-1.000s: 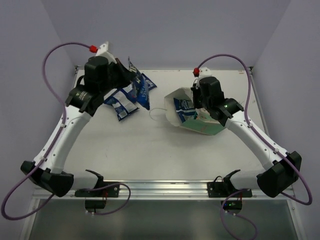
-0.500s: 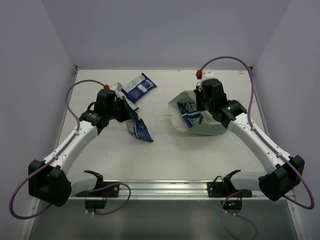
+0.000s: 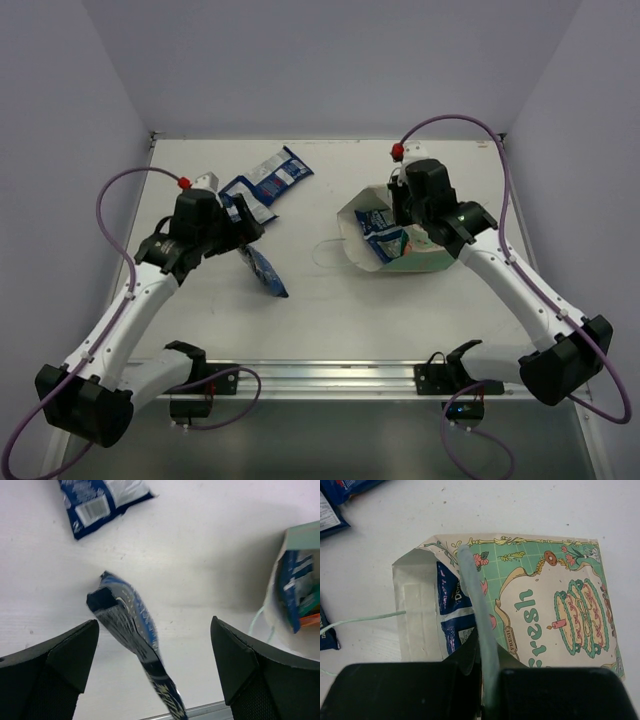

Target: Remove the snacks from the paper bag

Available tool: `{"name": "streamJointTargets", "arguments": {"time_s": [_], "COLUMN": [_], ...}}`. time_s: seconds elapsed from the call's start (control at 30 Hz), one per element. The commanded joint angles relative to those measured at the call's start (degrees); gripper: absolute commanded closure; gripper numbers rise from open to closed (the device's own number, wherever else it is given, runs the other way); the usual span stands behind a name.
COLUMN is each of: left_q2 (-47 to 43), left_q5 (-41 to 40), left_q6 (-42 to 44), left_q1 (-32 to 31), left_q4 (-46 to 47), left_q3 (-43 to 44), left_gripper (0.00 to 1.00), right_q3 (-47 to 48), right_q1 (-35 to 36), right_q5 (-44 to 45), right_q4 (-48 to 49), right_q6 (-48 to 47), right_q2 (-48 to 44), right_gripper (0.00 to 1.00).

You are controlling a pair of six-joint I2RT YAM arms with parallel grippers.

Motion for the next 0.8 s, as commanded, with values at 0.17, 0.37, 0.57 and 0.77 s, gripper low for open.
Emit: {"name": "streamJointTargets", "arguments": {"time_s": [0.17,0.37,0.57,0.77], "left_q2": [9.08,14.44,18.31,23.58], "left_q5": [6.3,7.88,10.87,9.47], "left_q6": [1.58,-1.05,-7.03,-7.65], "left_q1": [-2.27,-9.83,-18.71,-26.27], "left_q4": [-0.29,1.55,8.14,9.56], "left_q3": [24.0,28.14,28.14,36.48], "left_gripper": [0.0,0.02,0.11,0.15], "right_q3": [8.46,11.1,11.9,10.58], "right_q1": [-0.29,-0.29,-0.38,-0.29], "right_q5": [-0.74,-0.91,-0.21,-0.21], "right_q4": [-4.53,-5.68,-5.68,-4.02], "right_q6": [-1.0,-0.3,0.84,1.99], "right_q2": [-0.93,0.22,1.27,1.97], "right_gripper": [1.0,1.0,1.0,1.0]}}
